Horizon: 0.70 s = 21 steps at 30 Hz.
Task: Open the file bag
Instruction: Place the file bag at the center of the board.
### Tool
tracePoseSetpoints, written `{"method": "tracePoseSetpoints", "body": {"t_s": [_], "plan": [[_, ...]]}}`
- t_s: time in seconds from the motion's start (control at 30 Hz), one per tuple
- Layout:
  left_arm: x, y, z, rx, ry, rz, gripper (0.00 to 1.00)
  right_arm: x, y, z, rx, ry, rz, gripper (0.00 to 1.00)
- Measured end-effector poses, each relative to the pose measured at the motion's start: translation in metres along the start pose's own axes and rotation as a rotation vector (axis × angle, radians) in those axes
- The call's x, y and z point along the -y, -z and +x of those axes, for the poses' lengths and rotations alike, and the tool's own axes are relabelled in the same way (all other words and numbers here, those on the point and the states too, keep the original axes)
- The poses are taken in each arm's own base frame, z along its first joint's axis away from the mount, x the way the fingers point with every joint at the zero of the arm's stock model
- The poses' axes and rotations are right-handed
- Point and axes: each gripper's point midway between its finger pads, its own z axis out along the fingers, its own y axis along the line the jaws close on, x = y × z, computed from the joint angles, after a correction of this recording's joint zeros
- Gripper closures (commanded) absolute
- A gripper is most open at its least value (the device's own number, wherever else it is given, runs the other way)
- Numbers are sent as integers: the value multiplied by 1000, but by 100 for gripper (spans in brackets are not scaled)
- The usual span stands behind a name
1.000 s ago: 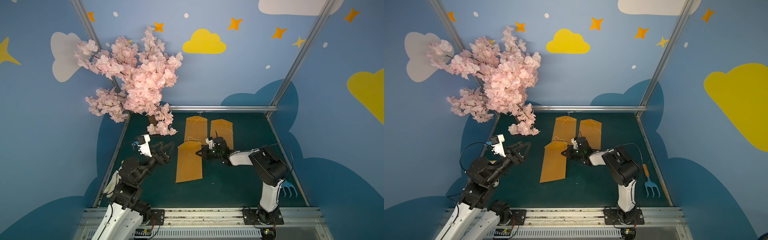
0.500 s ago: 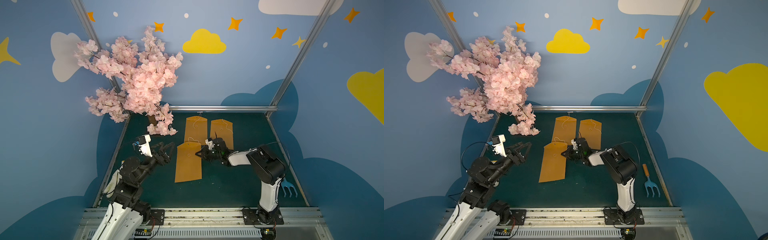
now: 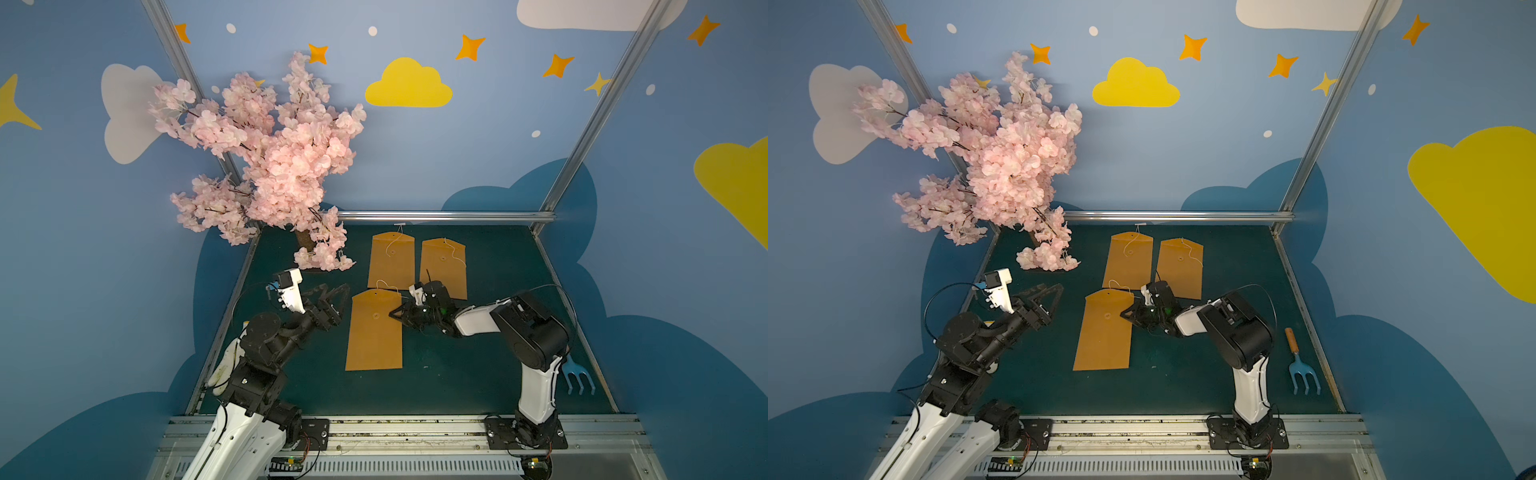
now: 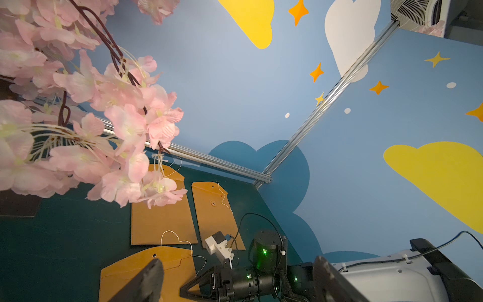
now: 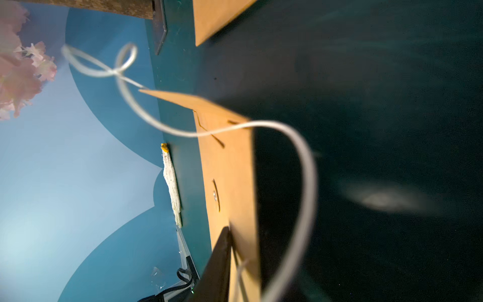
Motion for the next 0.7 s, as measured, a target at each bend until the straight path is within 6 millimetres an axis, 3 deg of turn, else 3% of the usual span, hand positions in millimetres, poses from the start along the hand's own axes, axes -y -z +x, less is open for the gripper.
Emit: {"method": "tracePoseSetpoints", "body": {"t_s": [0.17,0.3,0.47,0.7], "plan": [[2,2,-2,9,-2,6,11,7,3,3,2,-8,36,70],[4,5,-5,23,-5,9,10,1,10,1,20,2,47,64],[2,6,-5,30,-6,4,10,-5,17,-2,42,20,55,63],[-1,6,-3,26,-5,-5,10,7,23,2,46,8,113,62]]}}
